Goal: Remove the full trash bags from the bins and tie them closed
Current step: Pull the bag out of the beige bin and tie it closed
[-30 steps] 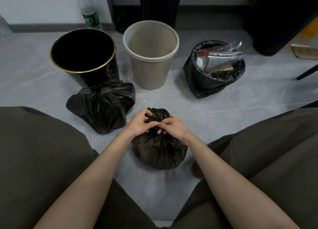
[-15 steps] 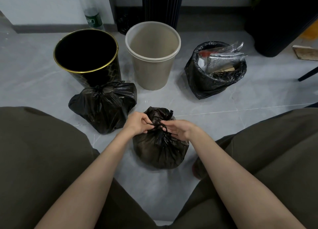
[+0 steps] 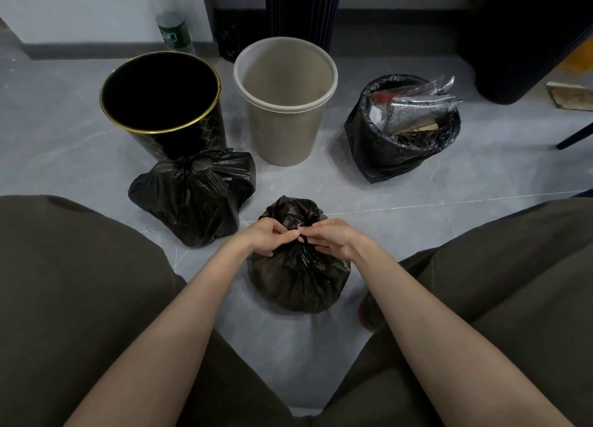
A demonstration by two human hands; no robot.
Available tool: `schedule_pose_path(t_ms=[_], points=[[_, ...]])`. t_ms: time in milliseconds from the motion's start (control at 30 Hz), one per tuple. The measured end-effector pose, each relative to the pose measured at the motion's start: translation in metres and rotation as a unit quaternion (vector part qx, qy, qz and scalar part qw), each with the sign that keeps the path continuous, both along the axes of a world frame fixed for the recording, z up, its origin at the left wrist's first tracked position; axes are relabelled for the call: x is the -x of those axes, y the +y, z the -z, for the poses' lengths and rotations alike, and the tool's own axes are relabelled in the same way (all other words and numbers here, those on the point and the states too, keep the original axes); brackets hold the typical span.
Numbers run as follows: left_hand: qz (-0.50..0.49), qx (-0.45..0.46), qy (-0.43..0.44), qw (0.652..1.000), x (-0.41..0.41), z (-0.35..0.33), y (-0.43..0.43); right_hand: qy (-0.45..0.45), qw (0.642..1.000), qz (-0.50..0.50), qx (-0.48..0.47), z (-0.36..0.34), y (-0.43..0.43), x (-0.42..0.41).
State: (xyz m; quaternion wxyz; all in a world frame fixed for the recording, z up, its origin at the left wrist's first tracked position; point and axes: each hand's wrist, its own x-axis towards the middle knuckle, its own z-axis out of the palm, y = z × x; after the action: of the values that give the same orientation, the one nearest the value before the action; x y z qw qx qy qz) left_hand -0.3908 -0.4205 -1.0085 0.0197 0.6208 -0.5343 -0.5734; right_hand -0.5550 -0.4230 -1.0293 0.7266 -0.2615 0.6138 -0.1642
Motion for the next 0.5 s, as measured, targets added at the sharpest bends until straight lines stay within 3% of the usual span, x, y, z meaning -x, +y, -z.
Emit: schedule_pose_path(t_ms=[233, 500], points=[[-0.036, 0.123, -0.071, 0.989, 0.002, 0.017, 0.006, 0.013, 0.999, 0.009, 0.032, 0.000, 0.002, 0.001], [-0.067, 0.160, -0.025, 0.985, 0.002, 0.014, -0.006, 0.031, 0.989, 0.006, 0.141, -0.001, 0.001, 0.001]])
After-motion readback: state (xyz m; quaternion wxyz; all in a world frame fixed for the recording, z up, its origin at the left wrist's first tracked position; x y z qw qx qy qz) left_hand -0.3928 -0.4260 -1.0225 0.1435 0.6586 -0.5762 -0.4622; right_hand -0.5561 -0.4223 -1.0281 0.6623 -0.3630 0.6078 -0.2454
